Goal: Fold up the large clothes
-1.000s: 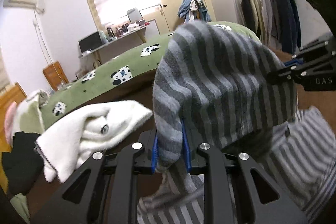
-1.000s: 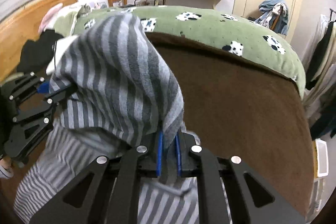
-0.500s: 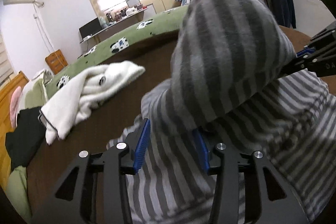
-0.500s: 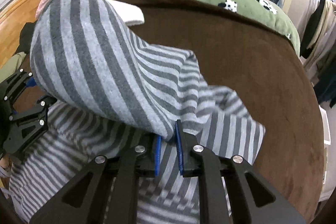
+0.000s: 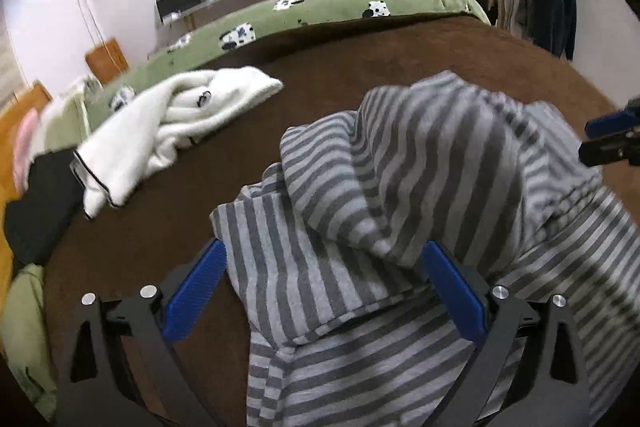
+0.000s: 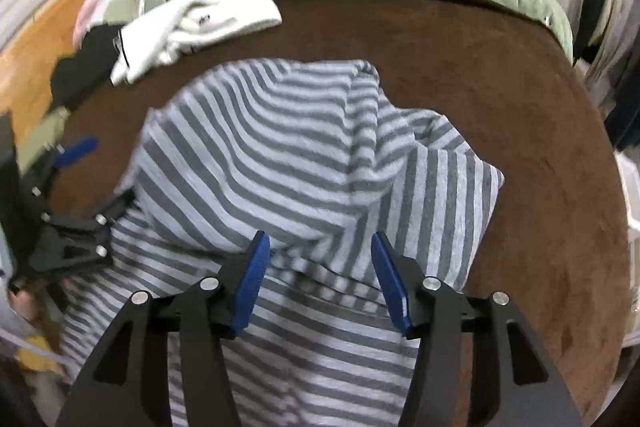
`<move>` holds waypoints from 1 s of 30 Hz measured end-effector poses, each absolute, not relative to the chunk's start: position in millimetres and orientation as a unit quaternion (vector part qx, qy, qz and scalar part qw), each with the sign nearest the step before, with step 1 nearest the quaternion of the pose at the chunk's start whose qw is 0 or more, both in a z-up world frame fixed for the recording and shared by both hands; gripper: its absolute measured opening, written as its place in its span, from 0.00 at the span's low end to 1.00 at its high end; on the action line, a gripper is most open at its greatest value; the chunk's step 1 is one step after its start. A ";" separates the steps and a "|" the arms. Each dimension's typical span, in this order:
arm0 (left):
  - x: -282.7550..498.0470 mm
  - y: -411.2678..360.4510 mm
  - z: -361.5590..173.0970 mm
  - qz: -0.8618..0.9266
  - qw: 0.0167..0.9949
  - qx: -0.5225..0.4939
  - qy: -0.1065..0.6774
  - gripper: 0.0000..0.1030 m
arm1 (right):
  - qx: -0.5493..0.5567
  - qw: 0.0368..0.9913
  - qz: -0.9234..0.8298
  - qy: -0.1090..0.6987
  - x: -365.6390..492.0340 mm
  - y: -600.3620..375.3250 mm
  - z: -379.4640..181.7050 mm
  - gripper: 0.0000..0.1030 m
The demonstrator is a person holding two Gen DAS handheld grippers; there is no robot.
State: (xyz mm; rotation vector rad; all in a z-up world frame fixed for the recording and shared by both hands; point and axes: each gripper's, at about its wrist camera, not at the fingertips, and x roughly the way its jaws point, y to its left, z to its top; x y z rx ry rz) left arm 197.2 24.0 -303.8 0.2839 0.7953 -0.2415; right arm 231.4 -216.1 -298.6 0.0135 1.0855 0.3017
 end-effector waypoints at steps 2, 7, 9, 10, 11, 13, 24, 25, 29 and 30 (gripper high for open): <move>205.4 24.7 -288.0 -0.140 0.901 0.114 0.395 0.94 | 0.024 0.846 0.150 0.511 239.6 -213.6 -284.5 0.57; 227.4 20.0 -261.5 -0.214 0.875 0.053 0.432 0.94 | 0.052 0.844 0.170 0.506 264.9 -199.6 -263.7 0.64; 239.7 19.4 -257.0 -0.244 0.859 0.016 0.450 0.94 | 0.063 0.835 0.180 0.515 278.0 -195.2 -266.9 0.65; 242.8 18.5 -257.9 -0.252 0.853 0.003 0.457 0.94 | 0.069 0.830 0.184 0.522 287.7 -191.1 -271.5 0.65; 250.3 18.7 -260.7 -0.262 0.842 -0.018 0.470 0.94 | 0.072 0.828 0.186 0.524 292.1 -189.2 -274.6 0.65; 260.1 19.9 -268.9 -0.269 0.832 -0.044 0.483 0.94 | 0.068 0.825 0.183 0.530 303.6 -183.2 -284.5 0.64; 296.1 23.2 -321.6 -0.259 0.815 -0.121 0.504 0.94 | 0.004 0.800 0.142 0.582 307.2 -185.5 -359.8 0.11; 296.8 21.6 -324.9 -0.259 0.814 -0.123 0.506 0.94 | 0.006 0.800 0.143 0.583 303.2 -188.1 -362.0 0.09; 298.6 16.3 -332.1 -0.261 0.809 -0.124 0.512 0.94 | 0.004 0.803 0.130 0.581 288.4 -201.6 -361.2 0.01; 299.4 16.7 -332.8 -0.261 0.808 -0.125 0.513 0.94 | 0.001 0.803 0.128 0.582 284.4 -205.3 -360.8 0.01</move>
